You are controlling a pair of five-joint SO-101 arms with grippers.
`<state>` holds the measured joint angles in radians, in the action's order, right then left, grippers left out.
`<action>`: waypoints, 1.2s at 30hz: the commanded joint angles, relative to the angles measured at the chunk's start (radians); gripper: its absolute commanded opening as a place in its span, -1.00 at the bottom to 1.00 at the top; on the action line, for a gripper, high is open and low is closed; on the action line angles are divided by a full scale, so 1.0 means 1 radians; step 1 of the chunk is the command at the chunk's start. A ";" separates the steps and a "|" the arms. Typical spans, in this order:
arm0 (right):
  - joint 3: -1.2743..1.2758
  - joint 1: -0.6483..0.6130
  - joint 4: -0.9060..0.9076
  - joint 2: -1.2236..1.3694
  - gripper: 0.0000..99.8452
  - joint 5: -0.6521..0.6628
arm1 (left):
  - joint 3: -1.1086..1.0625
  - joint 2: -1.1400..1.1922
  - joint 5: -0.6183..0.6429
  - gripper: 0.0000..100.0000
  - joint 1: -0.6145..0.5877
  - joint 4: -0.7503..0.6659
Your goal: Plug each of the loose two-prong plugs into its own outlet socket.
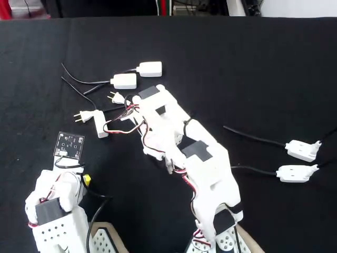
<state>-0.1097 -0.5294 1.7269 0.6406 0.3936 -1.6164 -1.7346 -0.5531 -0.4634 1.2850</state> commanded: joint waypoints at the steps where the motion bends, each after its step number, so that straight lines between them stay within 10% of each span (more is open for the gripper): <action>1: 0.002 -0.009 0.037 -0.005 -0.98 -0.003 | 0.007 -0.002 0.006 -0.49 -0.001 -0.011; 27: -0.004 -0.008 0.037 -0.005 -0.97 -0.009 | 0.007 -0.002 0.006 -0.49 -0.001 -0.011; 36: 0.002 -0.008 0.037 -0.004 -0.49 -0.028 | 0.007 -0.002 0.006 -0.49 -0.005 -0.002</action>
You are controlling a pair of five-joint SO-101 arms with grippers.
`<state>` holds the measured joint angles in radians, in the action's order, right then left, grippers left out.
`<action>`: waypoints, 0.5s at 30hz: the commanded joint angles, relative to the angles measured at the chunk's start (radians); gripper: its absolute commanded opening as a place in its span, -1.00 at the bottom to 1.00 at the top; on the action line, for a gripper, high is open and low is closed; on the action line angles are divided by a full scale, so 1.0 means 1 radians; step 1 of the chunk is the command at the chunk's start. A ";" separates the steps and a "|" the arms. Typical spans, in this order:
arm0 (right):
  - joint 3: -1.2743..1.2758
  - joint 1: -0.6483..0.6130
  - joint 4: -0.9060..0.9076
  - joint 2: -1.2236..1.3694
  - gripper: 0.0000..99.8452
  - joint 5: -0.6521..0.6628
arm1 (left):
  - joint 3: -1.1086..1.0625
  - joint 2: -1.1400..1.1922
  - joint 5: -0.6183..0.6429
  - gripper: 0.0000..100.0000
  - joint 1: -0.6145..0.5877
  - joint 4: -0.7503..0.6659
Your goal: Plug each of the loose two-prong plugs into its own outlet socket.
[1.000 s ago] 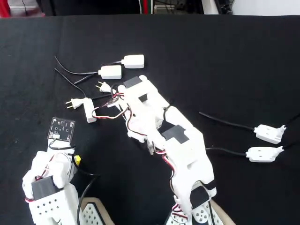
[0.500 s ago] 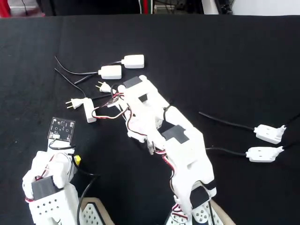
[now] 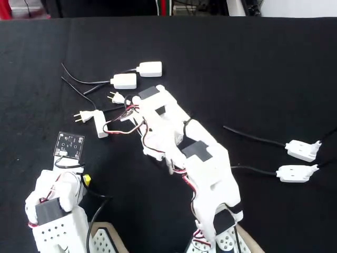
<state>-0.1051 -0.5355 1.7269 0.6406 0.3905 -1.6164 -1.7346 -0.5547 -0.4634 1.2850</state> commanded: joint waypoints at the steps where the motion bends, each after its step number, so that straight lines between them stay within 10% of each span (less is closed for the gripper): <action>1: -0.002 -0.002 0.037 -0.004 -0.47 -0.041 | 0.010 -0.002 0.006 -0.49 -0.002 0.009; 15: 0.033 -0.002 0.038 -0.005 -0.47 -0.167 | 0.012 -0.002 0.005 -0.49 -0.012 0.018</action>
<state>-0.0698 -0.5370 1.7300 0.6375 0.2401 -1.6164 -1.7361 -0.5516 -0.4634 1.2958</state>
